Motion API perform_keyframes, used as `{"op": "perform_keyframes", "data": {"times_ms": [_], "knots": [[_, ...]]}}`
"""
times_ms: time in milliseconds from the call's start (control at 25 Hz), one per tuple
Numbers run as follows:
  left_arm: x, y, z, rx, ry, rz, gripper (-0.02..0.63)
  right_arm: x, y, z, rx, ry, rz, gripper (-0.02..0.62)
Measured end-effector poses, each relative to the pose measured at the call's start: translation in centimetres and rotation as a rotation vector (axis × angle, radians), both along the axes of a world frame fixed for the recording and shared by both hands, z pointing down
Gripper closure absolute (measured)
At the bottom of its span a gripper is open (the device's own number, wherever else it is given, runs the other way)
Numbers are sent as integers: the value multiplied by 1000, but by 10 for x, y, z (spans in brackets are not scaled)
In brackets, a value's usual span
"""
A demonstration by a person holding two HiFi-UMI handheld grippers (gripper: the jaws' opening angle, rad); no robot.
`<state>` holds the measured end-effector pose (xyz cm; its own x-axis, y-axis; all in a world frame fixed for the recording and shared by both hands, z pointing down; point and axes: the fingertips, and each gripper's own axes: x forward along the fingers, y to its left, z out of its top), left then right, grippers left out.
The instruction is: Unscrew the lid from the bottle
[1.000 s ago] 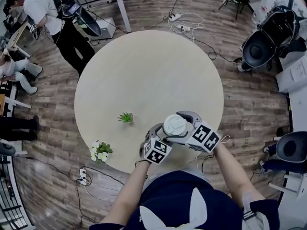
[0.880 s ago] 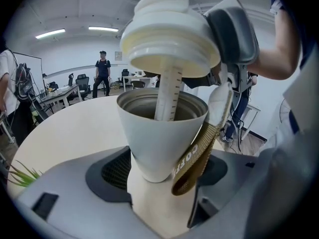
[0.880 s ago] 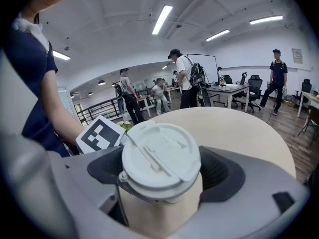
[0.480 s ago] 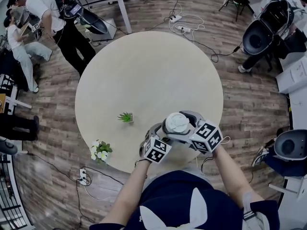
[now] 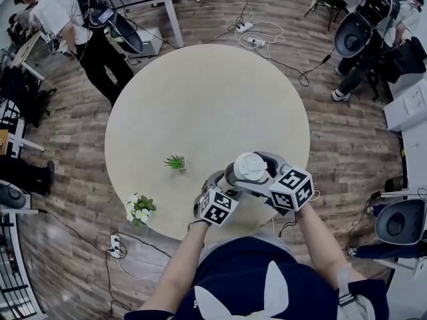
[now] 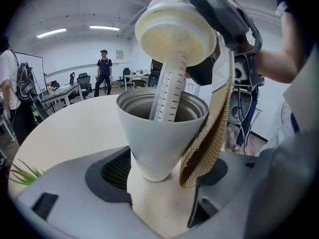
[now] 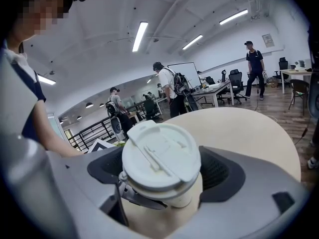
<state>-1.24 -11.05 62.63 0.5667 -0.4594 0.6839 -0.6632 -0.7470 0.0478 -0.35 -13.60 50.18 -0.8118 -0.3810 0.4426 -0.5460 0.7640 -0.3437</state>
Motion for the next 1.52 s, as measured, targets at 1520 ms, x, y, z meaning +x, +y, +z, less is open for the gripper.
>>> {"op": "perform_keyframes", "data": {"times_ms": [1520], "knots": [[-25,14,-49,80,99,-207,264,59,-6,-41,-120,-329,317,139]]}}
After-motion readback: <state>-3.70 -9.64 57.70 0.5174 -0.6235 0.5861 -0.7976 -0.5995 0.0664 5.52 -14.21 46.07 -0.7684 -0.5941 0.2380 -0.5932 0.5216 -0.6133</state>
